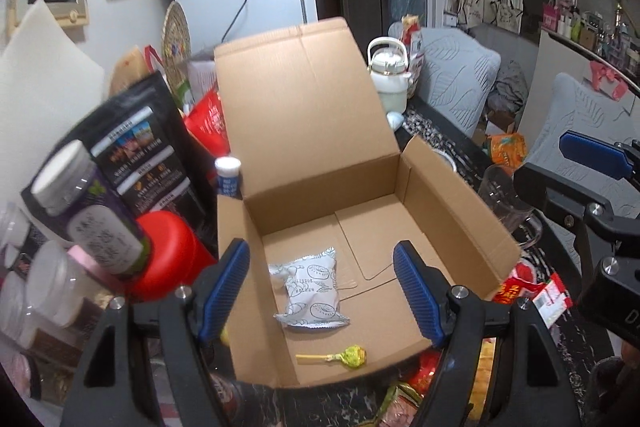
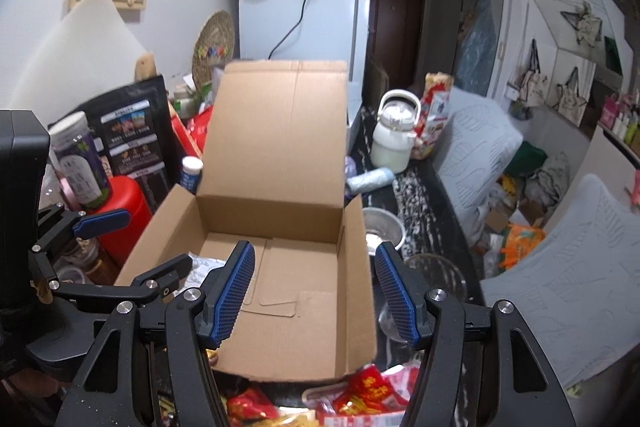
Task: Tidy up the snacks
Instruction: 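Move both grippers back from the box toward the remaining snacks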
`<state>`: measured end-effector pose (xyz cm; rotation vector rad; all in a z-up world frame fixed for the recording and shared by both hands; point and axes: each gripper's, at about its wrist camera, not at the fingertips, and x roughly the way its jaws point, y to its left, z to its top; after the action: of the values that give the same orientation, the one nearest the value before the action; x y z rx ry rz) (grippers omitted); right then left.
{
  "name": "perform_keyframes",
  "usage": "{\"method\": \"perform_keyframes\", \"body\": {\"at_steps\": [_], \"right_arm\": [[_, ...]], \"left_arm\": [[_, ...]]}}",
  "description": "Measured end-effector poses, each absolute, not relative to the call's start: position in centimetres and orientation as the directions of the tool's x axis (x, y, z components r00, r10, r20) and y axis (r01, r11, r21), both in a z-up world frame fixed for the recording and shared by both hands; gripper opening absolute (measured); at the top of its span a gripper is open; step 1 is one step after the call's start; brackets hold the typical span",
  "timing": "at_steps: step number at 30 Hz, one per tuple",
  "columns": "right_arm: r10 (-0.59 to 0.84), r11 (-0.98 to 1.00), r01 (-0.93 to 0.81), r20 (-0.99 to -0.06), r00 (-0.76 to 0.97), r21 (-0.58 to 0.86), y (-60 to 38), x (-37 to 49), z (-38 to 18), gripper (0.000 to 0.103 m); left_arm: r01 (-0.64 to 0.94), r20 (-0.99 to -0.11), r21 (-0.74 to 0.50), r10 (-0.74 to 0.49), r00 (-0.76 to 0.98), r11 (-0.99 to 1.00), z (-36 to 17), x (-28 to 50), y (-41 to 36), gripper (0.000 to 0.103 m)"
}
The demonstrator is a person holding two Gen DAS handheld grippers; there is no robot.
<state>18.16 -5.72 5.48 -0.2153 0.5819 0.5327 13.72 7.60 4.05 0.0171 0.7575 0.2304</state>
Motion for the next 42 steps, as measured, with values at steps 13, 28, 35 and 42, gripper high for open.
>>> {"method": "perform_keyframes", "body": {"at_steps": [13, 28, 35, 42], "right_arm": [[0.397, 0.865, -0.497, -0.511, 0.763, -0.07, -8.7, 12.9, 7.7, 0.063], [0.387, 0.869, -0.49, -0.515, 0.765, -0.074, -10.6, 7.4, 4.8, 0.063], [0.413, 0.861, -0.508, -0.54, 0.734, -0.031, -11.4, 5.5, 2.3, 0.063], [0.431, 0.859, -0.511, -0.58, 0.691, 0.029, -12.4, 4.5, -0.6, 0.063]], "left_arm": [[-0.142, -0.622, 0.12, 0.186, 0.761, 0.983, 6.6, 8.7, 5.4, 0.074], [-0.052, -0.641, 0.094, 0.1, 0.761, 0.994, 3.8, 3.5, 3.5, 0.074], [-0.028, -0.654, 0.073, 0.069, 0.754, 0.997, 1.7, 1.4, 2.6, 0.074], [0.028, -0.695, 0.064, 0.025, 0.719, 0.998, -0.8, -0.1, 2.1, 0.074]]}}
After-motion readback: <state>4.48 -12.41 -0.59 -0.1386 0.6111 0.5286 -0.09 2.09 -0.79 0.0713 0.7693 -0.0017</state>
